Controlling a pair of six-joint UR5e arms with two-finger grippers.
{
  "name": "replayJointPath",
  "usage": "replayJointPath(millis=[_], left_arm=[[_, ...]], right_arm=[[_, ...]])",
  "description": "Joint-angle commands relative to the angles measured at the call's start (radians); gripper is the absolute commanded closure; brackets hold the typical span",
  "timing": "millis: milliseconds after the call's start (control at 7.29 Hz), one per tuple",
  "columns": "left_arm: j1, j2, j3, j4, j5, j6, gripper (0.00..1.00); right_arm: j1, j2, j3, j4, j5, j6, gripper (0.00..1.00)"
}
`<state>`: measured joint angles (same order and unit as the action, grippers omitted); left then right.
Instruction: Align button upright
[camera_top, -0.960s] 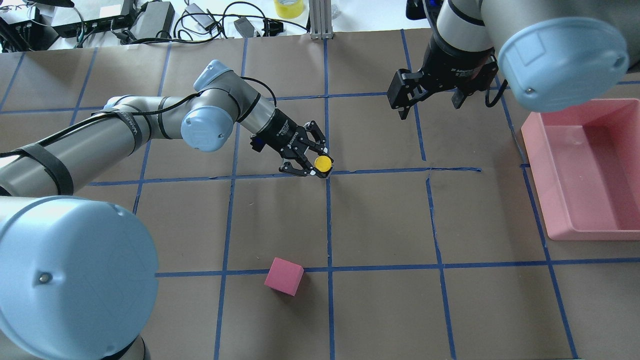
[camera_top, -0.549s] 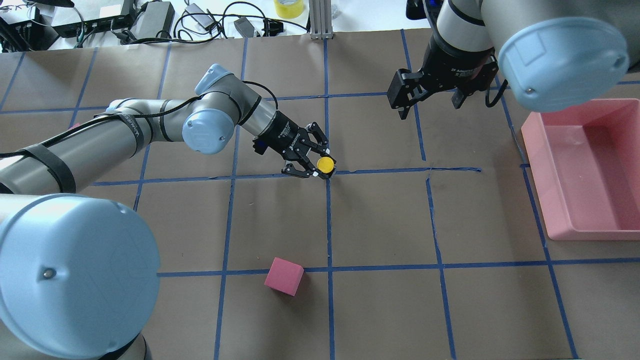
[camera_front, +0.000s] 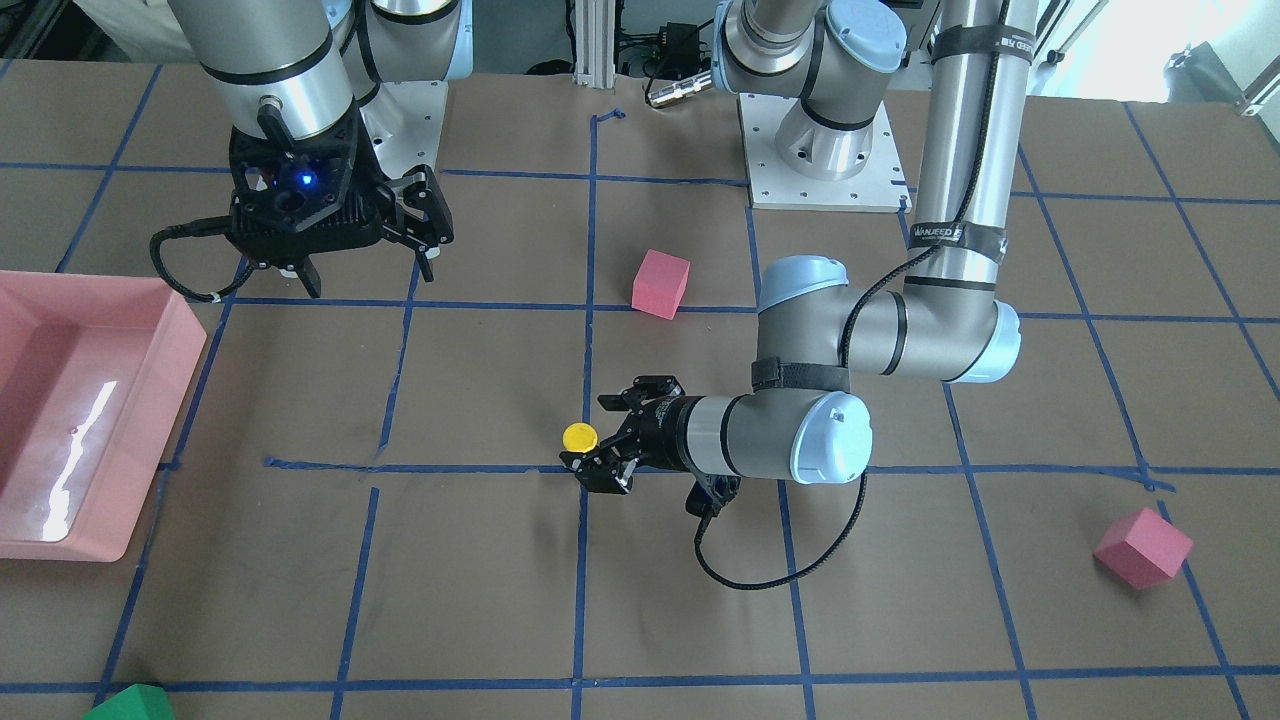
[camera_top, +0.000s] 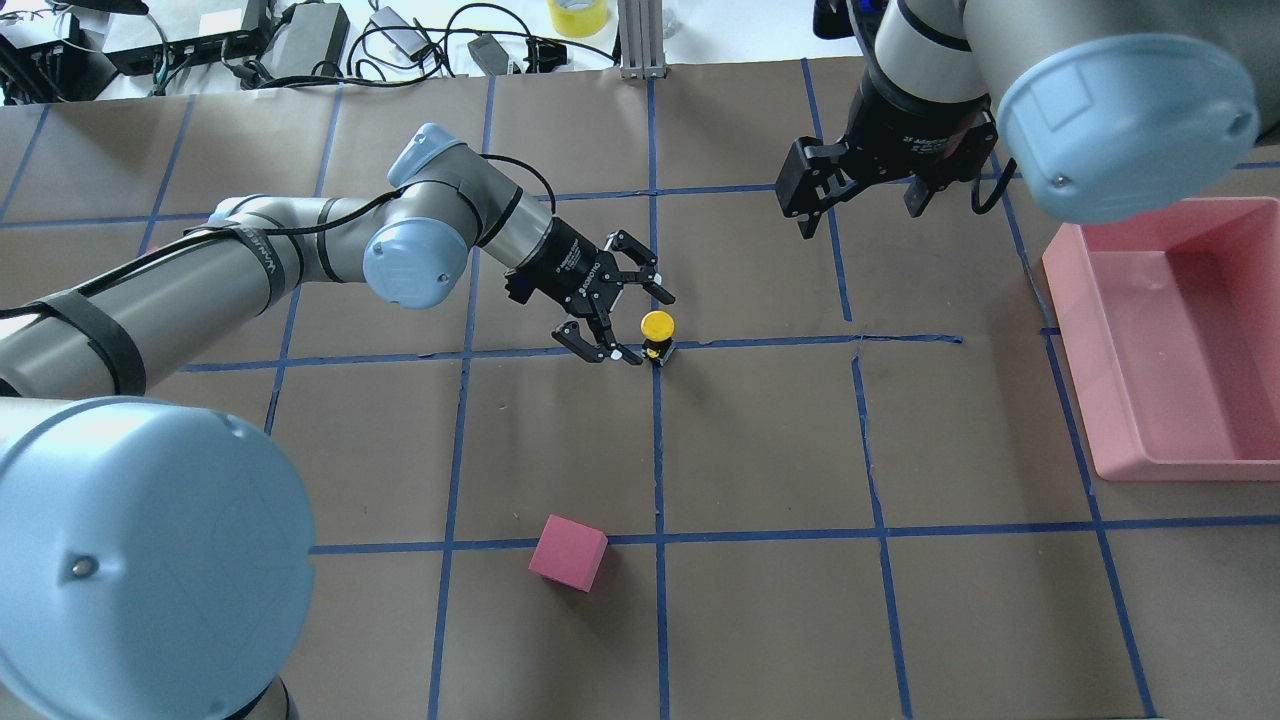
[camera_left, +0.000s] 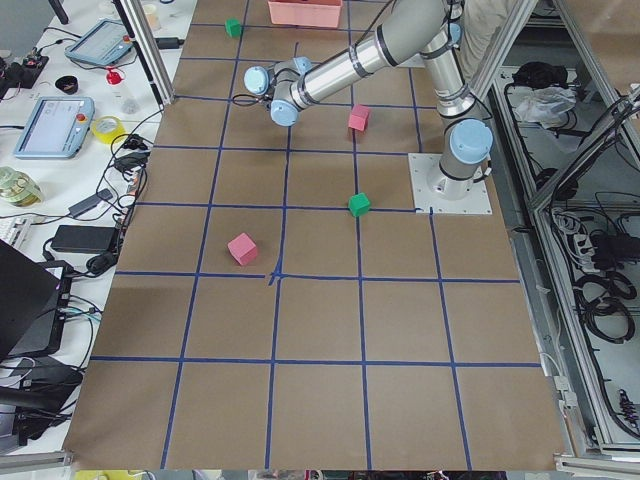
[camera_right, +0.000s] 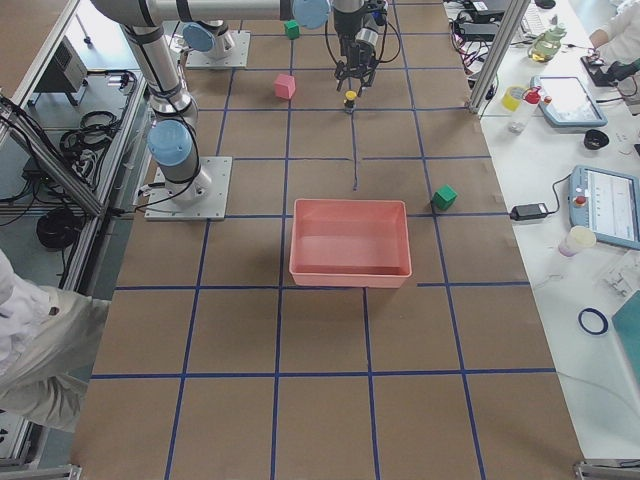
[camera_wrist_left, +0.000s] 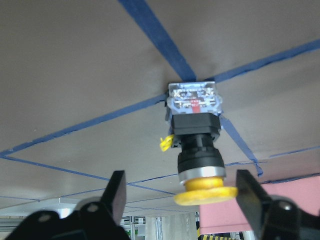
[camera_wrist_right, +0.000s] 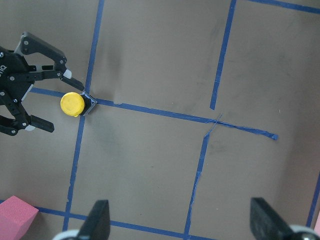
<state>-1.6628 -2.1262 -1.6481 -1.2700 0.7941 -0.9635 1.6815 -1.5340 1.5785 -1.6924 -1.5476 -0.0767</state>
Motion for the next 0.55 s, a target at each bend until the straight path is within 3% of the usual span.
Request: replayJointPath(millis=[0, 411], left_arm=[[-0.006, 0.108, 0.065, -0.005, 0.156, -0.006, 0.00], [-0.008, 0.282, 0.181, -0.213, 0.369, 0.050, 0.01]], right_arm=[[0.000, 0.000, 0.000, -0.010, -0.002, -0.003, 0.00], [0.000, 0.000, 0.000, -0.013, -0.003, -0.003, 0.00]])
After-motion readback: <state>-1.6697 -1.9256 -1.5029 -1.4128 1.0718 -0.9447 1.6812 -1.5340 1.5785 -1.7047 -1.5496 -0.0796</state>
